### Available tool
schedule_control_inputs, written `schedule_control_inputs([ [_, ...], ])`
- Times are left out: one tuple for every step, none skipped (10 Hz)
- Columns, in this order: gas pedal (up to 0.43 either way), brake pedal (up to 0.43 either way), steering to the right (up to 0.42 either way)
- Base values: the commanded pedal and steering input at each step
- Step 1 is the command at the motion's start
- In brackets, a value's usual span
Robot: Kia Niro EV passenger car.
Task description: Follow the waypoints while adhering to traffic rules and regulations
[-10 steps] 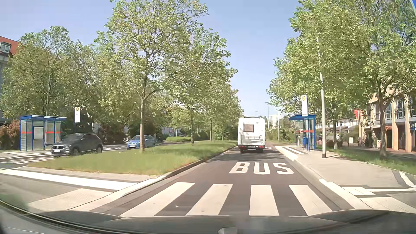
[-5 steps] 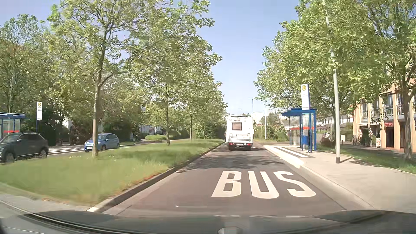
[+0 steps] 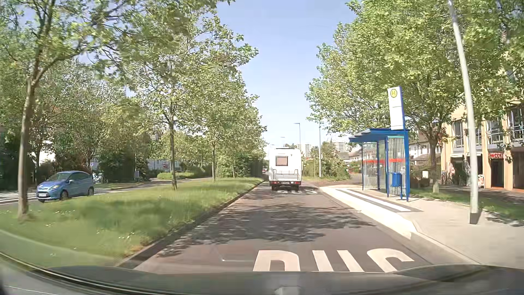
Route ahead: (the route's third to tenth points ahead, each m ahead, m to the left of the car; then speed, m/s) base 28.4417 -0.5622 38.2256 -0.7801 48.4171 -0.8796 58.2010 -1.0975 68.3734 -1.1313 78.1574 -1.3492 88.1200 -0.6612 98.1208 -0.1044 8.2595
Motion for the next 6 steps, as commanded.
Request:
schedule_control_inputs([
  [0.177,0.0,0.026],
  [0.177,0.0,0.023],
  [0.177,0.0,0.023],
  [0.177,0.0,0.023],
  [0.177,0.0,0.022],
  [0.177,0.0,0.022],
])
